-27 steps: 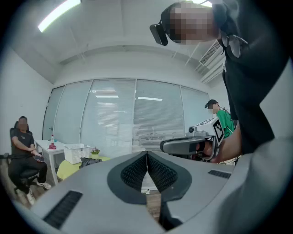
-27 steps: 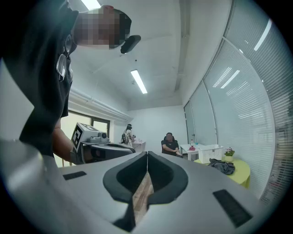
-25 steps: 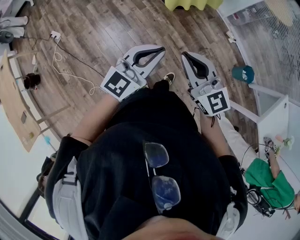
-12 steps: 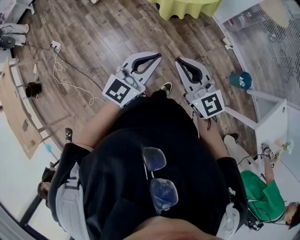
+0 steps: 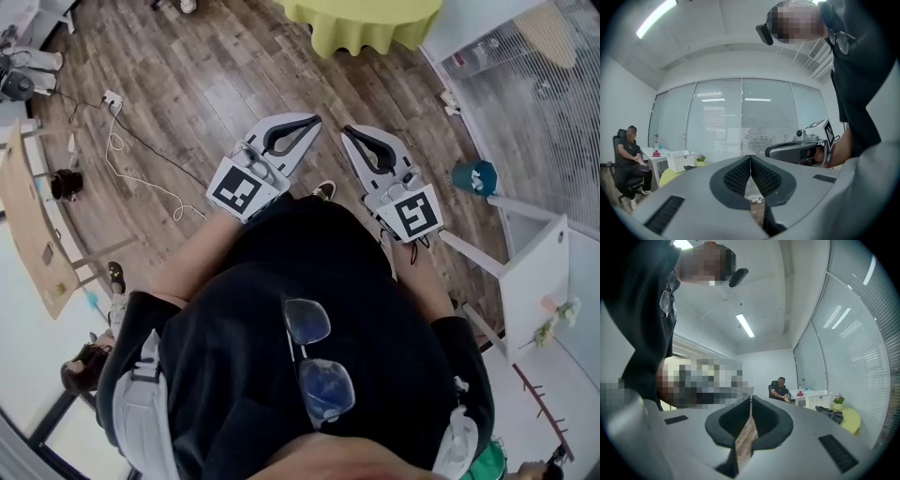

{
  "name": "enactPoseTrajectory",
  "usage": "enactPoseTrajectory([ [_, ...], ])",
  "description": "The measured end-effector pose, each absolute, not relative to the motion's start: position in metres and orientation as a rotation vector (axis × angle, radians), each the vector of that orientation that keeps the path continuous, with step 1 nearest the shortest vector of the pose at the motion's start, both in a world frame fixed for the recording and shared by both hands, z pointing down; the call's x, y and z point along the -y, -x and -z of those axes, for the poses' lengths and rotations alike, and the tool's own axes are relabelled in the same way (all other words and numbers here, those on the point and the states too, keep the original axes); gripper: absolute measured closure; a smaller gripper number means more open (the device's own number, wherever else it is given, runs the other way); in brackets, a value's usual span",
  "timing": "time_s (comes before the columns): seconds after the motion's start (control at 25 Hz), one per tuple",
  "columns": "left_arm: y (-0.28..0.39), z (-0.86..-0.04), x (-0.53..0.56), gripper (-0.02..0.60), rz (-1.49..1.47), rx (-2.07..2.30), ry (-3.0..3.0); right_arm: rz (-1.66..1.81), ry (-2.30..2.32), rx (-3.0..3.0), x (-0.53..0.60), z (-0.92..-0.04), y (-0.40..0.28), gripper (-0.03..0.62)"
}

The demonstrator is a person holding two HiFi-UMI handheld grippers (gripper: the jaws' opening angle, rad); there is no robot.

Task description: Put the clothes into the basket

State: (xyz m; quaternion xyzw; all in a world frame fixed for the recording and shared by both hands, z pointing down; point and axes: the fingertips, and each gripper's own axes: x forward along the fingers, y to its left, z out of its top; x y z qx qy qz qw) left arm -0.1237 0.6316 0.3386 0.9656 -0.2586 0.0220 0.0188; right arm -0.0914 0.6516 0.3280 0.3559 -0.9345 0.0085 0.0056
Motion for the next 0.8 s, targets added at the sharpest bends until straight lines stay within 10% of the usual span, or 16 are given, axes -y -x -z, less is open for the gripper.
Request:
enactPoseTrajectory([
  [0.8, 0.109, -0.35, -0.499, 0.571, -0.056, 0.743, -2.995, -0.053, -1.111, 2.877, -0.524, -0.342, 0.085, 0.563],
])
